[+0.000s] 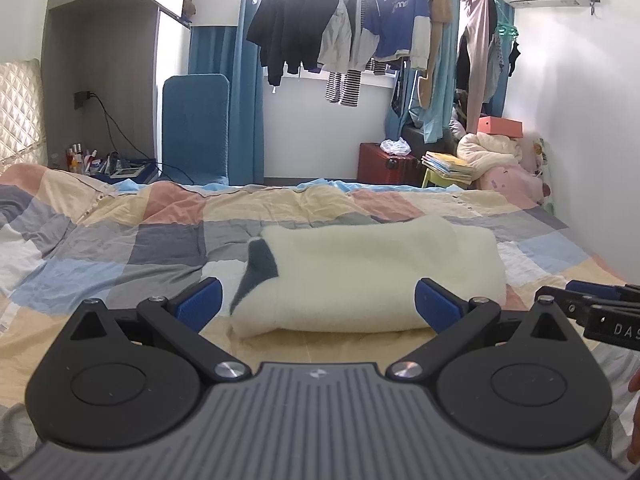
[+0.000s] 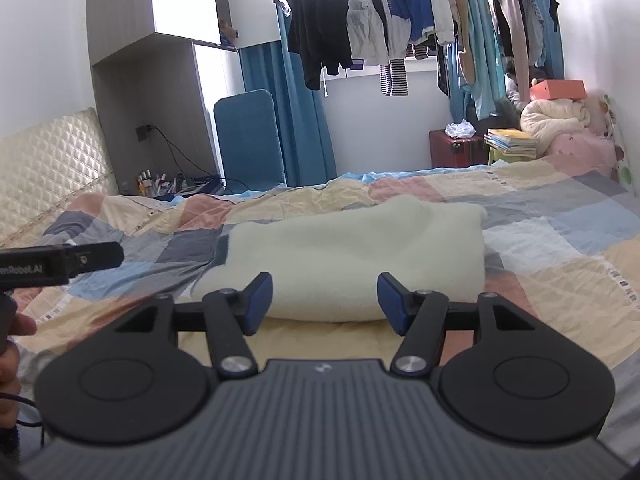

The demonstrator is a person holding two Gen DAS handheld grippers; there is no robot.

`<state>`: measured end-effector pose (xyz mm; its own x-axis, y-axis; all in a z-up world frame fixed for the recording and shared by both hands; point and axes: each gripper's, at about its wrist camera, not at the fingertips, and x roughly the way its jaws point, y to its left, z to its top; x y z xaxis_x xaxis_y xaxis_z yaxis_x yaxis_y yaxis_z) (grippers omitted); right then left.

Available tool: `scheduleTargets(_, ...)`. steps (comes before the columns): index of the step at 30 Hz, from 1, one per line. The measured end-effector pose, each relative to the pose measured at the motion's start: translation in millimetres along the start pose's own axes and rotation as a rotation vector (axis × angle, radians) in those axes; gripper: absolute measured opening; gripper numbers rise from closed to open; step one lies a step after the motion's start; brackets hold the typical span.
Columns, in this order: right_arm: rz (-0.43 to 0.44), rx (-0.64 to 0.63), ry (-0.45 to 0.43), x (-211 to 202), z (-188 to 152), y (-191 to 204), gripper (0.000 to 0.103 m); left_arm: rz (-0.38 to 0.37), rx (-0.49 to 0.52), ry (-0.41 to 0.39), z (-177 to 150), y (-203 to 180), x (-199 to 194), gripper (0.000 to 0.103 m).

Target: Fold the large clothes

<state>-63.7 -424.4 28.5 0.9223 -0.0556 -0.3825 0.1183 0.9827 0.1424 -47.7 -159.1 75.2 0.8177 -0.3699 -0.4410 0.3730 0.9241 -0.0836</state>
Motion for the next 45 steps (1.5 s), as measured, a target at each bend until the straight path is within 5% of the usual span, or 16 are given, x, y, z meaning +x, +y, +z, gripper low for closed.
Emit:
scheduleTargets(2,-0.001,0.006,0.007,0.5,1.1,-1.4,0.067,0.013,-0.002,0.001,0.0,0.7,-0.4,0.103)
scheduleTargets(5,-0.018,0.011,-0.015,-2.7,0.9,-1.8,0.096,0.021,-0.008,0.008,0.1,2.8,0.8,0.103)
scheduleTargets(19,-0.087,0.043,0.019,-3.3,-4.8,-7.8,0.098,0.030,0.003,0.023,-0.5,-1.7,2.7,0.103)
scheduleTargets(45,-0.080,0.012,0.011,-12.0,1.0,-2.6,0.098,0.006,0.008,0.031,-1.2,-0.1,-4.0,0.103)
